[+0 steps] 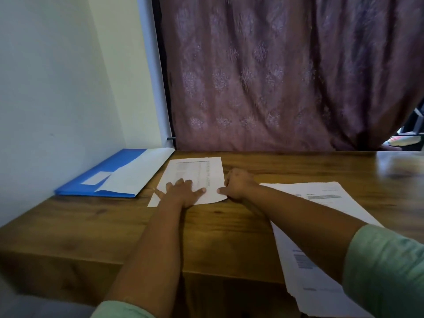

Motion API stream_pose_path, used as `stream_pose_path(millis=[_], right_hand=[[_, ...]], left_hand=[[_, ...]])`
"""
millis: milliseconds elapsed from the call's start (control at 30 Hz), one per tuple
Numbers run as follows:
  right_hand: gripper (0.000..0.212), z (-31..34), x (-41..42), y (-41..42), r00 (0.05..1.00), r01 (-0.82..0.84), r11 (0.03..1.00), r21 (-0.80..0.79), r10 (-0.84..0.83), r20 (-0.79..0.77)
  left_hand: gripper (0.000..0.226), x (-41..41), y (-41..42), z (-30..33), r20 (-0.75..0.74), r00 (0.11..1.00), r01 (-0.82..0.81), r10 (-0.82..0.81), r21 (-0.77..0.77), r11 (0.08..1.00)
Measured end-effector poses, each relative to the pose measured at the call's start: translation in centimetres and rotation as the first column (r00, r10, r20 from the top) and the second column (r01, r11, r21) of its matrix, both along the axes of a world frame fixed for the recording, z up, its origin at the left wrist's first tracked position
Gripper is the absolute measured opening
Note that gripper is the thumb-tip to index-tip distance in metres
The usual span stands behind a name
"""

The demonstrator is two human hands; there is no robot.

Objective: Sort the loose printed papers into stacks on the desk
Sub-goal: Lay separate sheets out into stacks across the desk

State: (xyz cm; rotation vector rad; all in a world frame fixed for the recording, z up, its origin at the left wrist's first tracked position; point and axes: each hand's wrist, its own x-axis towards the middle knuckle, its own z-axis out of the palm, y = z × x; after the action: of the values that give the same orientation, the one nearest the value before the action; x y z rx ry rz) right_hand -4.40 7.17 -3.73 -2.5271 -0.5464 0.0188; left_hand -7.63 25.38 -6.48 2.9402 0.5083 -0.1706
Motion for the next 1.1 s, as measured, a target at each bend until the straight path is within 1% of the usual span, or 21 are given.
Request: stream_pose_path(millis=[67, 133, 167, 233, 267, 333, 400, 467, 500, 533, 567, 600, 633, 667, 700, 733, 800, 867, 933, 1033, 1100], right_hand=[[0.027, 0.6, -0.3, -0.7, 0.998, -0.051, 0.998, -0.027, 0.051, -0.027], [0.019, 2.0, -0.3, -2.7, 0.999, -0.051, 0.997, -0.051, 0.051, 0.011], [0.017, 2.8, 0.2, -4.5, 0.999, -0.021, 1.000, 0.008, 0.021, 0.038], [0.008, 4.0, 1.3, -9.9, 0.999, 0.023, 0.974, 0.226, -0.032, 0.033], [0.011, 4.5, 1.7, -12.9, 0.999, 0.035, 0.944, 0.328, -0.045, 0.021], [0.024, 4.8, 2.1, -19.6, 0.993, 0.115, 0.879, 0.464, -0.099, -0.059], [0.022, 4.2, 1.9, -25.1, 0.982, 0.188, 0.851, 0.490, -0.166, -0.088], [0.020, 3.1, 1.8, -28.1, 0.961, 0.268, 0.844, 0.465, -0.265, -0.074], [0.020, 2.2, 2.0, -28.8, 0.955, 0.287, 0.845, 0.451, -0.290, -0.062], [0.018, 1.4, 2.0, -29.1, 0.956, 0.284, 0.863, 0.418, -0.287, -0.058], [0.010, 0.3, 2.1, -29.1, 0.958, 0.285, 0.878, 0.385, -0.267, -0.101], [0.014, -0.5, 2.2, -28.8, 0.959, 0.277, 0.903, 0.328, -0.240, -0.149], [0.035, -1.3, 2.8, -28.9, 0.959, 0.261, 0.939, 0.222, -0.227, -0.169], [0.054, -1.7, 3.0, -28.9, 0.967, 0.217, 0.974, 0.064, -0.205, -0.152], [0.067, -1.8, 3.2, -28.8, 0.975, 0.177, 0.983, -0.045, -0.181, -0.125], [0.074, -1.9, 3.5, -28.8, 0.979, 0.157, 0.984, -0.083, -0.166, -0.116], [0.074, -1.5, 3.5, -28.7, 0.981, 0.146, 0.988, -0.058, -0.152, -0.122], [0.062, -1.6, 3.6, -28.9, 0.985, 0.137, 0.990, -0.007, -0.137, -0.100], [0.055, -2.0, 3.5, -28.9, 0.989, 0.138, 0.989, 0.059, -0.134, -0.066], [0.050, -2.0, 3.7, -29.0, 0.990, 0.135, 0.983, 0.120, -0.139, 0.023], [0.035, -2.0, 3.8, -28.9, 0.975, 0.167, 0.969, 0.184, -0.190, 0.117]], left_hand=[[0.081, -0.2, 0.2, -0.2, 0.019, 1.000, 0.011, -0.010, -0.022, 1.000], [0.076, -0.7, 0.0, 0.3, 0.112, 0.993, 0.031, -0.028, -0.023, 0.999], [0.074, -0.7, -0.3, 0.6, 0.169, 0.985, 0.036, -0.030, -0.027, 0.999], [0.067, -0.9, -1.9, 1.1, 0.298, 0.954, 0.037, -0.032, -0.012, 0.999], [0.062, -1.1, -2.9, 1.4, 0.379, 0.925, 0.051, -0.040, -0.020, 0.998], [0.045, -1.3, -6.2, 2.4, 0.535, 0.843, 0.166, -0.060, -0.151, 0.975], [0.032, -1.4, -10.5, 3.5, 0.609, 0.784, 0.350, -0.120, -0.275, 0.896], [0.029, -1.1, -14.5, 4.5, 0.592, 0.783, 0.449, -0.188, -0.330, 0.830], [0.035, -0.6, -16.3, 4.9, 0.558, 0.798, 0.466, -0.226, -0.334, 0.819], [0.046, 0.0, -17.9, 5.2, 0.503, 0.821, 0.467, -0.270, -0.320, 0.824], [0.061, 0.8, -19.3, 5.1, 0.430, 0.848, 0.455, -0.311, -0.289, 0.842], [0.077, 1.3, -20.2, 4.8, 0.354, 0.864, 0.452, -0.357, -0.234, 0.861], [0.091, 1.9, -20.9, 4.2, 0.287, 0.868, 0.462, -0.405, -0.168, 0.871], [0.099, 2.5, -21.3, 3.3, 0.246, 0.865, 0.476, -0.436, -0.135, 0.869], [0.101, 3.0, -21.4, 2.5, 0.232, 0.864, 0.485, -0.447, -0.146, 0.862], [0.099, 3.4, -21.4, 1.7, 0.234, 0.867, 0.485, -0.441, -0.189, 0.854], [0.092, 4.0, -21.2, 0.7, 0.260, 0.861, 0.496, -0.438, -0.236, 0.835], [0.087, 4.6, -21.2, 0.3, 0.291, 0.840, 0.524, -0.458, -0.217, 0.824], [0.087, 4.7, -21.2, 0.1, 0.309, 0.841, 0.524, -0.445, -0.254, 0.813], [0.085, 4.8, -21.2, 0.0, 0.326, 0.843, 0.513, -0.428, -0.249, 0.821], [0.082, 4.7, -21.1, -0.1, 0.370, 0.824, 0.532, -0.430, -0.244, 0.811]])
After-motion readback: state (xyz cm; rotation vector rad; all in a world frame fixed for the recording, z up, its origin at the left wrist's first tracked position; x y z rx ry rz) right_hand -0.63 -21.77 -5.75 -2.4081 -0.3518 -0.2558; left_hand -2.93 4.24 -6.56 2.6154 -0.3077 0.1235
